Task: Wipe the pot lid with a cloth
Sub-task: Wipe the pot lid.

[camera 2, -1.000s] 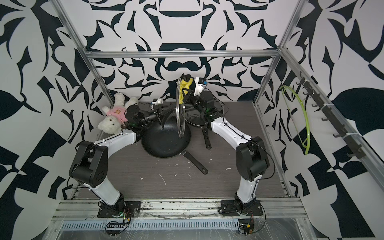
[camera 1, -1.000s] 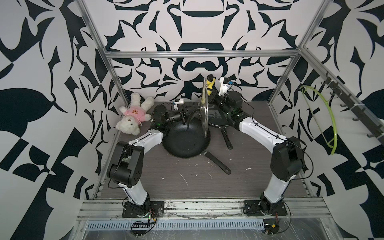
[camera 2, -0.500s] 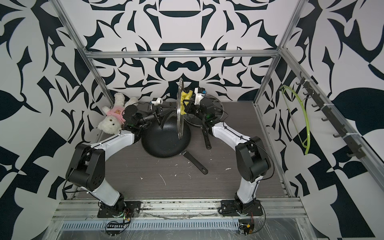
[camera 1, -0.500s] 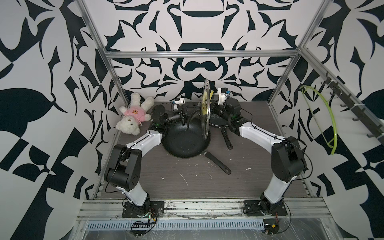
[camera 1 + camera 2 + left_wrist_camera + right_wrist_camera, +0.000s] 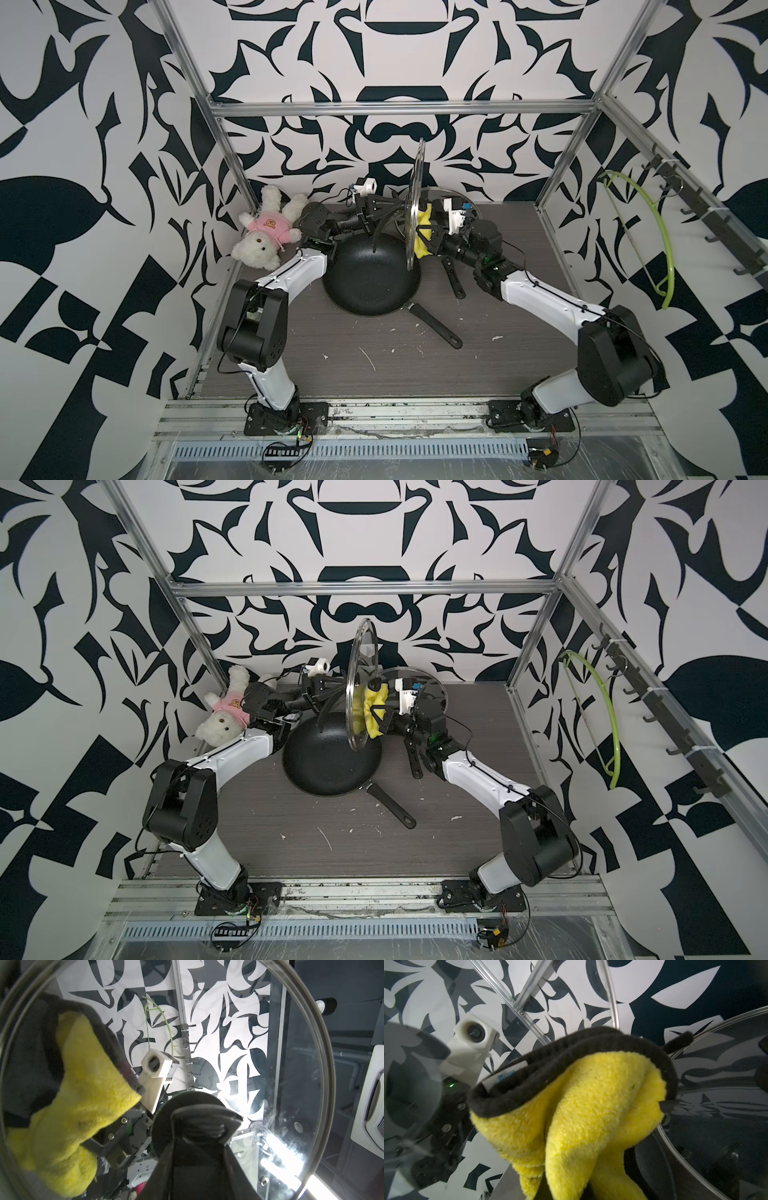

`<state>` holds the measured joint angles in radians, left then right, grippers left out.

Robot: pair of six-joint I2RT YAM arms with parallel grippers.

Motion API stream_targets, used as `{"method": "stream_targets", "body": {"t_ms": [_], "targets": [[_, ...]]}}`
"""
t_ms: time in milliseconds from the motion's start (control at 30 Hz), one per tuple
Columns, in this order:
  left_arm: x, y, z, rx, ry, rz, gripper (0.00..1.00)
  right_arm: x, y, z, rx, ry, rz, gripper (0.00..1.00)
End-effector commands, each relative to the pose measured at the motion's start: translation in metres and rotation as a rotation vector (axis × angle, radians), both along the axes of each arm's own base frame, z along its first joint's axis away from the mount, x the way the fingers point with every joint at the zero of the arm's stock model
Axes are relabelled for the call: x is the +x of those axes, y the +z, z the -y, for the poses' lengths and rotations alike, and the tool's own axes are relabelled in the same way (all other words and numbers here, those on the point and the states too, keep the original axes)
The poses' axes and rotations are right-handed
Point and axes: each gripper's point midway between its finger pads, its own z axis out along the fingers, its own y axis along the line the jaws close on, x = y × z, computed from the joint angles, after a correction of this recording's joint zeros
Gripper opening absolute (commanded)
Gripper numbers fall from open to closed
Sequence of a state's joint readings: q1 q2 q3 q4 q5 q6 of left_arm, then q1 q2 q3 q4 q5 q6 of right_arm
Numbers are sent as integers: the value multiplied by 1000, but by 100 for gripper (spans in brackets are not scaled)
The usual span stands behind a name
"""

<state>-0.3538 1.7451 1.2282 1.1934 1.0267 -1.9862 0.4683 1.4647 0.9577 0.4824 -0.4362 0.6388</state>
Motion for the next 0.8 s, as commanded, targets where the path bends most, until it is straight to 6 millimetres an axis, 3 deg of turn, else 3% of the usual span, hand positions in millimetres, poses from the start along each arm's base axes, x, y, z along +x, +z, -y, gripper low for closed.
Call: {"method": "stream_targets", "body": {"t_ms": [0, 167, 367, 533, 767], "targets": [[-23, 56, -4, -132, -25, 196, 0, -42, 30, -20, 31, 171, 100, 0], [-19, 56, -2, -123, -35, 206, 0, -69, 42, -34, 11, 240, 142, 0], [-6, 50, -2, -114, -32, 202, 0, -96, 75, -47, 30, 304, 251, 0], [4, 48, -1, -112, -26, 204, 0, -103, 107, -51, 63, 325, 317, 0], [17, 39, -3, -110, -4, 187, 0, -108, 147, -42, 109, 287, 412, 0]]}}
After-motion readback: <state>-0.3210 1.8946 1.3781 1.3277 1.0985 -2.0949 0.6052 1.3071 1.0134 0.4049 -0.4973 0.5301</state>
